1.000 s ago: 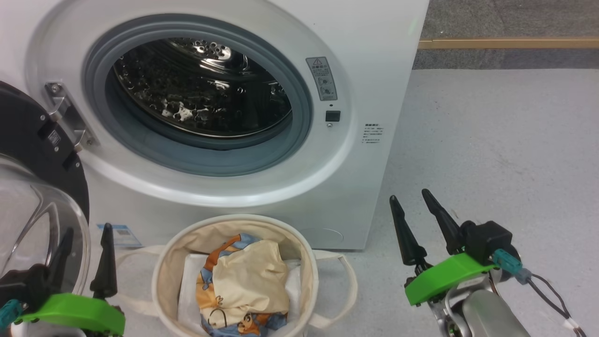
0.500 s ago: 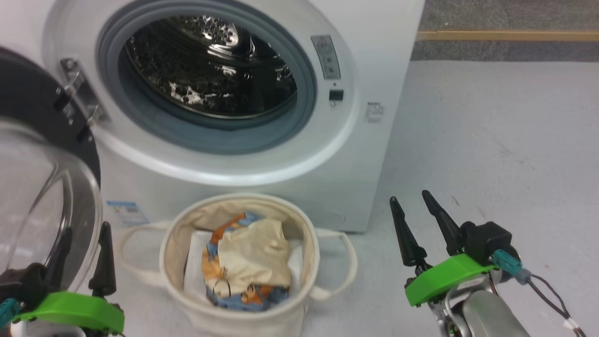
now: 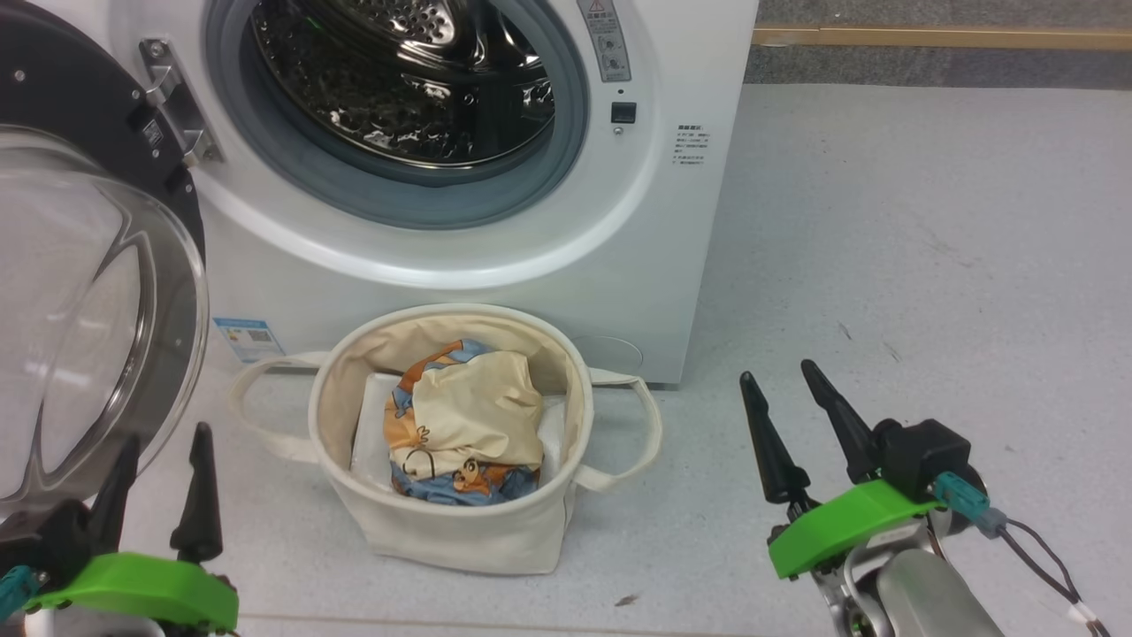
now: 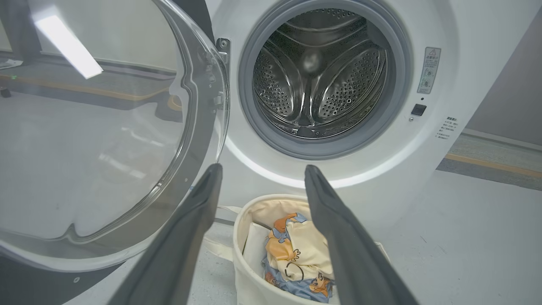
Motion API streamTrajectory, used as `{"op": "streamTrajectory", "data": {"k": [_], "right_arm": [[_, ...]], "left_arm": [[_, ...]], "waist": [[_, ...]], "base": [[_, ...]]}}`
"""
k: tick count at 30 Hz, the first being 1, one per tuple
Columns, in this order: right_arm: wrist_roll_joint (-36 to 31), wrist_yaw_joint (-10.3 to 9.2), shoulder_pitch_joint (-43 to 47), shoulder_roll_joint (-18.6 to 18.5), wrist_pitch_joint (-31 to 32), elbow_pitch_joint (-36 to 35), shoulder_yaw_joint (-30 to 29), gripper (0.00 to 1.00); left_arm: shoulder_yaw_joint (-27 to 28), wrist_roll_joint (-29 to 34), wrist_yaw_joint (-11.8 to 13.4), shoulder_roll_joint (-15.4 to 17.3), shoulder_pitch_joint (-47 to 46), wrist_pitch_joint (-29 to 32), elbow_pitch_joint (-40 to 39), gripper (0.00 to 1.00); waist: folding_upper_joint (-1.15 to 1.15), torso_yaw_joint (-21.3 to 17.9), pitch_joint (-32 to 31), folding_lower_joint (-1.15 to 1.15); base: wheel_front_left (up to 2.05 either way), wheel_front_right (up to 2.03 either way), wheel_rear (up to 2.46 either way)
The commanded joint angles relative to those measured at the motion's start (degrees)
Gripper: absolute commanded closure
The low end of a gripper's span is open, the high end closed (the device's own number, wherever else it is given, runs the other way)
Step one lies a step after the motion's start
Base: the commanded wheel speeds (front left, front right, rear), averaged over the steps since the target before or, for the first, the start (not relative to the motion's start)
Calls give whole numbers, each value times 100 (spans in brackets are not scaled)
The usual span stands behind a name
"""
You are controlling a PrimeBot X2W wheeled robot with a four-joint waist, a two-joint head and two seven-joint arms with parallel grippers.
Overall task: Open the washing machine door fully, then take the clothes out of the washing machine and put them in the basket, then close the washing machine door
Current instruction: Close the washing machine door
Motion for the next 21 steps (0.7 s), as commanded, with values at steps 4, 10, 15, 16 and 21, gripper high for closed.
{"op": "streamTrajectory", "data": {"k": [4,10,15,16,21], "right_arm": [[27,42,-204,23,-29,-185,116,0],[25,42,-219,23,-29,-200,130,0],[48,42,-222,23,-29,-220,130,0],[52,42,-215,23,-29,-219,138,0],[56,42,-179,23,-29,-243,112,0]], "left_arm": [[298,-82,28,168,-228,-38,-164,0],[345,-34,127,172,-208,-133,-136,0],[423,-120,96,197,-131,-173,-153,0],[436,-145,78,208,-117,-178,-166,0],[427,-190,77,198,-101,-152,-137,0]], "waist": [[0,19,-8,0],[0,39,-22,0],[0,23,-20,0],[0,26,-18,0],[0,133,-24,0]], "base": [[-29,29,0],[0,0,0],[0,0,0],[0,0,0],[0,0,0]]}}
